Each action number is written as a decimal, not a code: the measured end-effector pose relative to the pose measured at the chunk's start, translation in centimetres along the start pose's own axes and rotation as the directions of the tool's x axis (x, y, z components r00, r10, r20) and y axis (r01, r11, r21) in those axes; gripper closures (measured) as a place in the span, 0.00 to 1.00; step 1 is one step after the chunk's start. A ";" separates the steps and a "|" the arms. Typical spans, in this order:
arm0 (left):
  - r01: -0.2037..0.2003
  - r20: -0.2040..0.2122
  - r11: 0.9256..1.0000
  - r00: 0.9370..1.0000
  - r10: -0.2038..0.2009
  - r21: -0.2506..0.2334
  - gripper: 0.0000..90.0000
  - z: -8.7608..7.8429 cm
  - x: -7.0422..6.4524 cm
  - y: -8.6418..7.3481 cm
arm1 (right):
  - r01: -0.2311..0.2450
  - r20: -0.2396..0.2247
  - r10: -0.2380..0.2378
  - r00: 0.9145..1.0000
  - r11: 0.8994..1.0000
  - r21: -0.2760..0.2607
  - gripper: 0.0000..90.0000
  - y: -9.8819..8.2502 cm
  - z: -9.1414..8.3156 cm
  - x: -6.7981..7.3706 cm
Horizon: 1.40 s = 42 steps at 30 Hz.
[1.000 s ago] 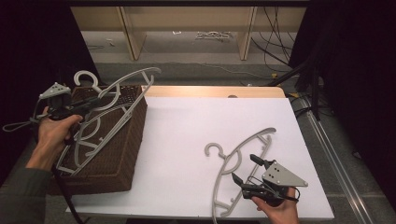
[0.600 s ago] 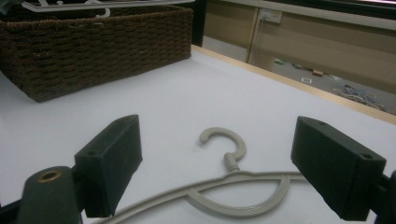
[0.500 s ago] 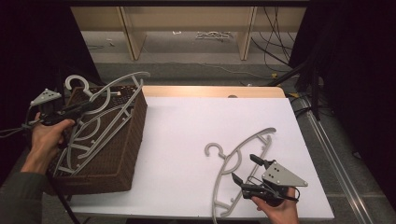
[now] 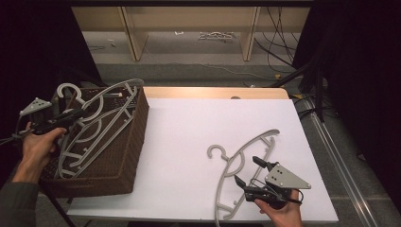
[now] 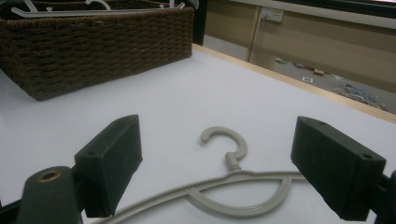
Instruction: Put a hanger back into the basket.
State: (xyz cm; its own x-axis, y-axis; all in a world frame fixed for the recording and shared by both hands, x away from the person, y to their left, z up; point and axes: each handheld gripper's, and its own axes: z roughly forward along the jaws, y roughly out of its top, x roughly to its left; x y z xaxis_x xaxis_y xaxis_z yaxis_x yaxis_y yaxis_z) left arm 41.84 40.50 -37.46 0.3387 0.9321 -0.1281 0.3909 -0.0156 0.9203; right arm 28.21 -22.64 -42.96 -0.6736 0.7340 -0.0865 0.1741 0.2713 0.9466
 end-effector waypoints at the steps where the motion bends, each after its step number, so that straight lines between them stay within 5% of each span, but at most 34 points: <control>1: 0.005 0.004 1.000 1.000 -0.005 -0.005 0.90 -0.1 0.1 -0.1 | -0.001 -0.003 0.001 1.000 1.000 0.000 0.19 0.0 0.0 0.0; 8: 0.034 0.020 0.998 0.999 -0.033 -0.049 0.91 -1.0 0.9 -0.6 | -0.005 -0.010 0.005 1.000 0.999 -0.033 0.19 -0.1 0.3 0.0; 21: -0.057 0.038 0.998 0.998 0.059 -0.041 0.91 -0.7 1.4 -0.8 | -0.017 -0.018 0.017 1.000 1.000 -0.022 0.19 -0.1 0.3 0.1; 24: -0.063 0.049 0.997 0.997 0.066 -0.051 0.91 -0.9 1.6 -1.0 | -0.022 -0.011 0.023 1.000 1.000 0.011 0.19 0.0 0.0 0.1; 42: -0.119 0.048 0.993 0.992 0.119 -0.013 0.91 -0.5 2.3 -1.0 | -0.011 -0.004 0.011 1.000 1.000 -0.015 0.19 -0.2 0.3 0.0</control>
State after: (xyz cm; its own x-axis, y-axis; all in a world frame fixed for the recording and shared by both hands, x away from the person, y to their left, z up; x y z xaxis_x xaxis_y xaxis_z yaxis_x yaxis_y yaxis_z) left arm 41.80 42.80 -38.52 0.4234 0.9053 -0.0348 0.3370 -0.1217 0.9336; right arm 28.41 -22.48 -43.21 -0.6748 0.7342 -0.0746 0.1706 0.2536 0.9521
